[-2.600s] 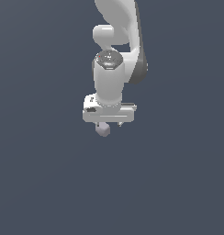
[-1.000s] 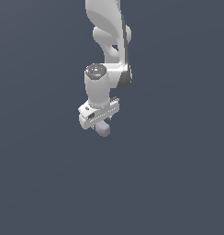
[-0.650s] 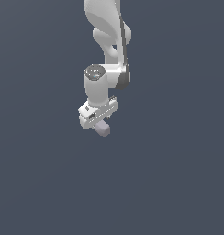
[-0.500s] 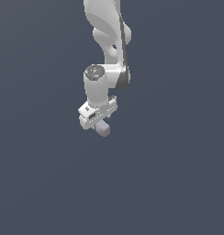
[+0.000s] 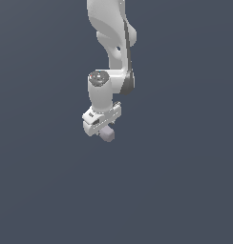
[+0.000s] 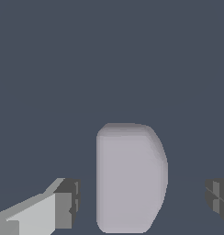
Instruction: Pick up the object and move it to a goal position.
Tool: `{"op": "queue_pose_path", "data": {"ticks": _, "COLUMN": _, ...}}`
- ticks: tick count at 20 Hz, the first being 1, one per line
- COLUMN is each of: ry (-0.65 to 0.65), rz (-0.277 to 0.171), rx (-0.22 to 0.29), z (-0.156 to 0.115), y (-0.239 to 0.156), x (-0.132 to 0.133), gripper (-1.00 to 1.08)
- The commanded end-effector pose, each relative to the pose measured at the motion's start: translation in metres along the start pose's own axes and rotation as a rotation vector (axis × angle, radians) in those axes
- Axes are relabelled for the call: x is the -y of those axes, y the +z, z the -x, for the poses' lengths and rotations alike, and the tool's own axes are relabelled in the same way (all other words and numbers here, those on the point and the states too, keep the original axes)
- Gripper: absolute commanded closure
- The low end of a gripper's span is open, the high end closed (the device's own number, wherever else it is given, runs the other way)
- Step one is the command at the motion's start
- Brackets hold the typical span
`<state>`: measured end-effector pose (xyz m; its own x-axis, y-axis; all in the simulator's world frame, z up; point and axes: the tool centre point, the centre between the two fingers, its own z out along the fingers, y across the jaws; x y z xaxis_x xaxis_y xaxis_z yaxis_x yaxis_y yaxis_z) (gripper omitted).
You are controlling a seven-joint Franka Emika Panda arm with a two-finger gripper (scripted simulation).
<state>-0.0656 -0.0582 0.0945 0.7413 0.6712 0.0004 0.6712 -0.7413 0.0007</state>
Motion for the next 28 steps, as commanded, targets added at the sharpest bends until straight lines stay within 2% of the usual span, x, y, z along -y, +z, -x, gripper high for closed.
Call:
{"op": "queue_pose_path", "data": {"ticks": 1, "ry": -0.001, "rz": -0.001, "rx": 0.0, "z": 0.0, "y": 0.011, "x": 0.001, "gripper": -0.92}}
{"op": "queue_pose_path", "data": {"ticks": 11, "ry": -0.003, "rz": -0.001, "rx": 0.0, "z": 0.001, "y": 0.04, "x": 0.0, "gripper": -0.92}}
{"op": "queue_pose_path", "data": {"ticks": 12, "ry": -0.003, "rz": -0.001, "rx": 0.0, "z": 0.001, "y": 0.04, "x": 0.0, "gripper": 1.08}}
{"op": "queue_pose_path", "data": {"ticks": 28, "ry": -0.003, "rz": 0.001, "rx": 0.0, "z": 0.002, "y": 0.028, "x": -0.004, "gripper": 1.08}}
